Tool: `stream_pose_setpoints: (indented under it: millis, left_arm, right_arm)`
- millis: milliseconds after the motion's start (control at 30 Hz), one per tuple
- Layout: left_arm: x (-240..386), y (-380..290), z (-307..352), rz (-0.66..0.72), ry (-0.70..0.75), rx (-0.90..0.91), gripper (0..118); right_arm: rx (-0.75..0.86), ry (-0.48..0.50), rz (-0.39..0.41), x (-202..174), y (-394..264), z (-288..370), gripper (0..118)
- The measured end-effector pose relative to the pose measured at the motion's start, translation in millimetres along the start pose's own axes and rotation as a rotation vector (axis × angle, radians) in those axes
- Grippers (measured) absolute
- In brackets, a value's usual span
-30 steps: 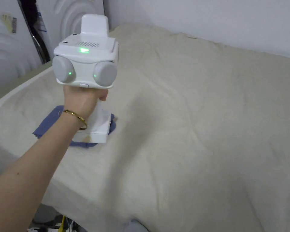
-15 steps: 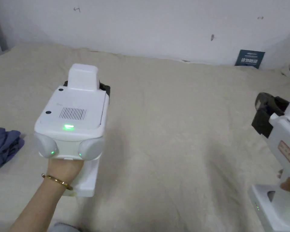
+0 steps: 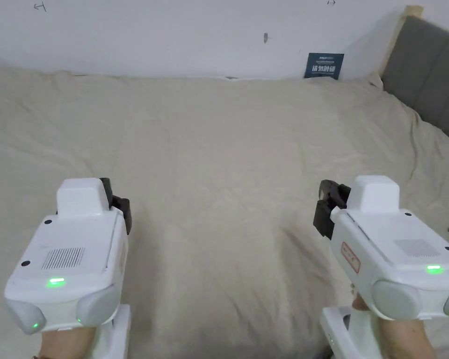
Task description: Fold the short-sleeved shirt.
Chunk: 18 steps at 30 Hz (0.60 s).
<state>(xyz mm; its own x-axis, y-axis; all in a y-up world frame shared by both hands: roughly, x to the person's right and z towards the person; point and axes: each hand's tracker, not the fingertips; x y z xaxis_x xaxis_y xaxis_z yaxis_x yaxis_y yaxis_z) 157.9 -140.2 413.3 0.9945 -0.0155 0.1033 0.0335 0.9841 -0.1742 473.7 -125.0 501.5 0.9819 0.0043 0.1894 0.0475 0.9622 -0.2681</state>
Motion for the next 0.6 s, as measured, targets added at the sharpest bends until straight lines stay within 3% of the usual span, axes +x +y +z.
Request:
stream_pose_setpoints:
  millis: [200,300,367,433,500,600]
  left_arm:
    - [-3.0,-4.7,4.8,-0.005,-0.002,-0.015,2]
    - [-2.5,-6.3,6.2,-0.007,0.001,-0.019,27]
    - [-3.1,-7.5,5.8,-0.003,0.000,-0.024,74]
    - [-3.8,-8.0,5.8,0.002,0.001,-0.028,104]
    - [-3.6,-7.9,6.9,0.000,0.007,-0.017,118]
    - [-4.9,-5.0,9.7,-0.001,0.012,-0.003,118]
  right_arm:
    - [-0.024,-0.004,-0.015,1.8,-7.2,1.6,2]
    - [-0.020,-0.012,-0.024,2.2,-5.5,3.3,7]
    - [-0.013,0.000,-0.029,2.7,-4.2,5.3,44]
    - [-0.020,0.017,-0.029,2.6,-1.9,5.0,88]
    - [-0.014,0.018,-0.025,2.1,-2.1,6.7,102]
    - [-0.005,-0.006,-0.018,0.4,-0.3,7.2,118]
